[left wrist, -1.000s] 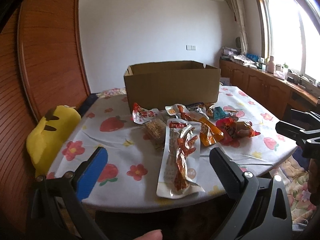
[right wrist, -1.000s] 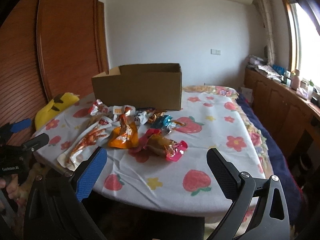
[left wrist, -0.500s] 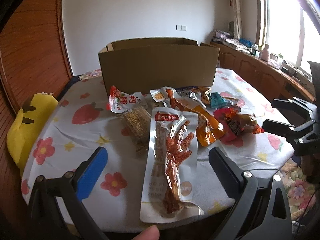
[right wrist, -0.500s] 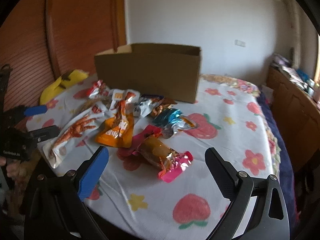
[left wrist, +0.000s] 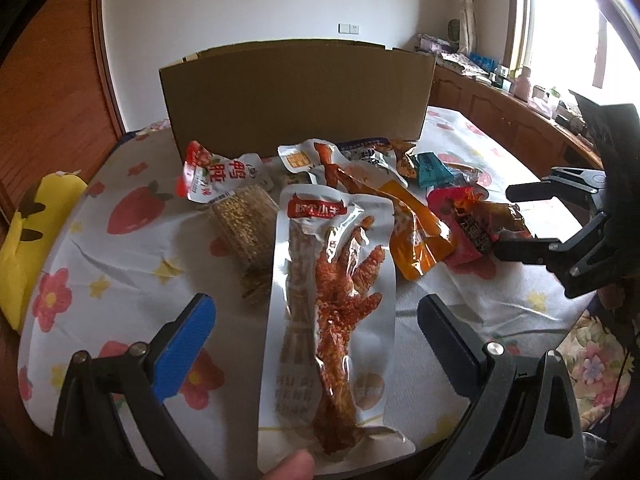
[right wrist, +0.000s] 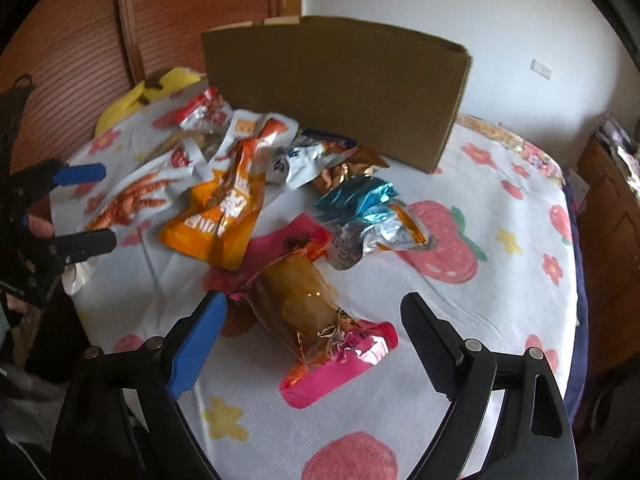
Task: Organize snacks
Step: 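Grasp the chicken-feet pouch with the left tool while the right tool grasps the pink-ended sausage pack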
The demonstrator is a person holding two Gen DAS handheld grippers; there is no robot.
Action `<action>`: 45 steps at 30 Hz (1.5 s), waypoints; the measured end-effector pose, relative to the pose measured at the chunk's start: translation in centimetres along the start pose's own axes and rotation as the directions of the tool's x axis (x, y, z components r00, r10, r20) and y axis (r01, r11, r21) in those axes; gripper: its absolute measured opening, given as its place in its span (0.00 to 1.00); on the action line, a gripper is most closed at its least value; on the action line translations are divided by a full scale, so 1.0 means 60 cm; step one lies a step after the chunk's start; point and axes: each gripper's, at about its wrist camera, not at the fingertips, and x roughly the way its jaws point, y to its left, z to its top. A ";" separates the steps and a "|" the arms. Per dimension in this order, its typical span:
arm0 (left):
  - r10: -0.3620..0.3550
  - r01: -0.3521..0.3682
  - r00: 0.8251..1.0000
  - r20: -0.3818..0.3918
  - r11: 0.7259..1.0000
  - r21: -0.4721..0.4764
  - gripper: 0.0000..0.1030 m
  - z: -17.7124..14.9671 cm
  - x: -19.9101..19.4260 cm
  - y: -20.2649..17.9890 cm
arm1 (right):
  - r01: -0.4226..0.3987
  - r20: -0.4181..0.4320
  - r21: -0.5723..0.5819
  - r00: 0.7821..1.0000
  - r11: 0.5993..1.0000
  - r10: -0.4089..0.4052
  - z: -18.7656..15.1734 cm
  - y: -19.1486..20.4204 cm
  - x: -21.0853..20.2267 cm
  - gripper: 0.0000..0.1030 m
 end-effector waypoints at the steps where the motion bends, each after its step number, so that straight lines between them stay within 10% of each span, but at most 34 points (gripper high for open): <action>1: -0.005 0.005 1.000 -0.005 1.000 -0.001 0.98 0.001 0.003 0.002 | -0.007 -0.009 -0.013 1.000 1.000 0.007 0.002 0.001 0.003 0.86; 20: -0.019 0.022 0.993 -0.117 1.000 0.022 0.97 0.014 0.049 -0.006 | -0.058 0.006 -0.020 0.998 0.998 0.058 -0.010 -0.008 0.021 0.56; 31: -0.004 0.009 0.994 -0.109 0.999 0.041 0.58 0.010 0.040 0.011 | -0.029 0.024 -0.021 0.999 0.999 0.029 -0.013 -0.004 0.020 0.56; 45: -0.065 0.066 0.998 -0.015 0.998 0.009 0.56 0.007 -0.018 0.017 | 0.024 0.030 -0.026 0.999 0.999 -0.023 -0.016 0.005 0.010 0.39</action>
